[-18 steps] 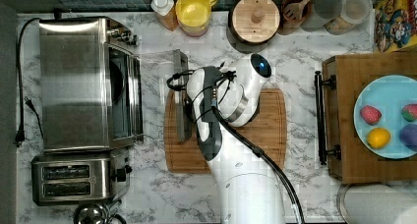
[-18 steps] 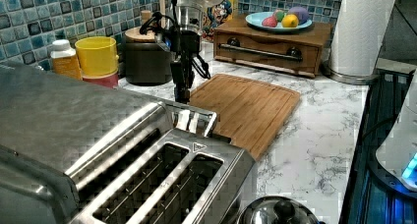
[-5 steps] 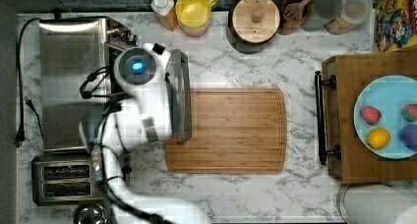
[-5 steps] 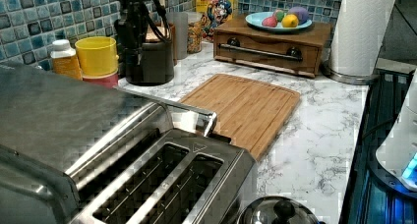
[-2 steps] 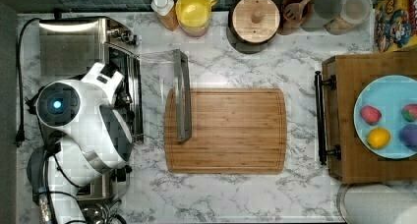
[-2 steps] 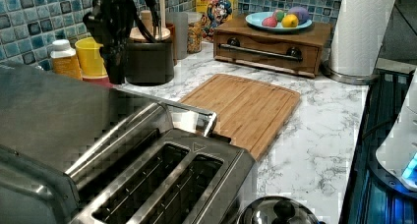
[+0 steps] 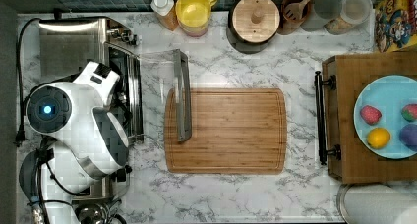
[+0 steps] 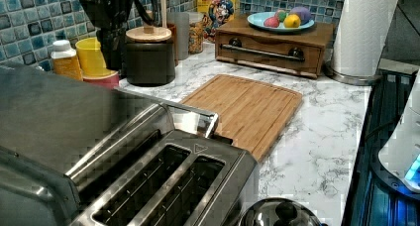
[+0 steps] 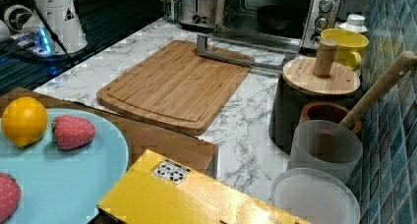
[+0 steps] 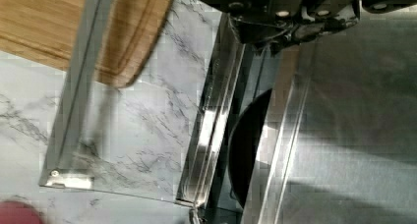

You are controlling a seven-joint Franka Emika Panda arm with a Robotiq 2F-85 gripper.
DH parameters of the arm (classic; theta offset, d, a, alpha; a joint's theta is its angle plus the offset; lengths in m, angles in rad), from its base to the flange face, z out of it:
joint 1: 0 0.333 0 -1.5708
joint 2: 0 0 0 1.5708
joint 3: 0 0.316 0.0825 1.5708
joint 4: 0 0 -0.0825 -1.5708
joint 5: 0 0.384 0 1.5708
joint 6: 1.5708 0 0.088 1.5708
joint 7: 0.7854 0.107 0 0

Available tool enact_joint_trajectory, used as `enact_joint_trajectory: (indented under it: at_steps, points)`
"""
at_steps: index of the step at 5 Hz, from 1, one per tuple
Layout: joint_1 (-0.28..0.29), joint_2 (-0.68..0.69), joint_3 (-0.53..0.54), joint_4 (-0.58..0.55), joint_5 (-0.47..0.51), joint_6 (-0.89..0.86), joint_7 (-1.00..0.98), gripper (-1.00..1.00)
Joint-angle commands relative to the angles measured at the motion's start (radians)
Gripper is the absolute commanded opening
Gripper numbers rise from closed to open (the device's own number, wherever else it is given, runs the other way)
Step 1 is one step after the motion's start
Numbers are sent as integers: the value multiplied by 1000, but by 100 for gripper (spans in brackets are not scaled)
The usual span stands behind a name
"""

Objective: Close the oven.

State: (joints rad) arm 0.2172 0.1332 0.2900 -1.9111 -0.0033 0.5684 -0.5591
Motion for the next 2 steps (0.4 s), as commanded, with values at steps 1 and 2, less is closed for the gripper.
enact_joint_trajectory:
  at_steps: [1,2]
  points:
    - [-42,-29,-36,93,-18,-8,93,-100]
    - [-34,-29,-44,93,-17,-8,92,-100]
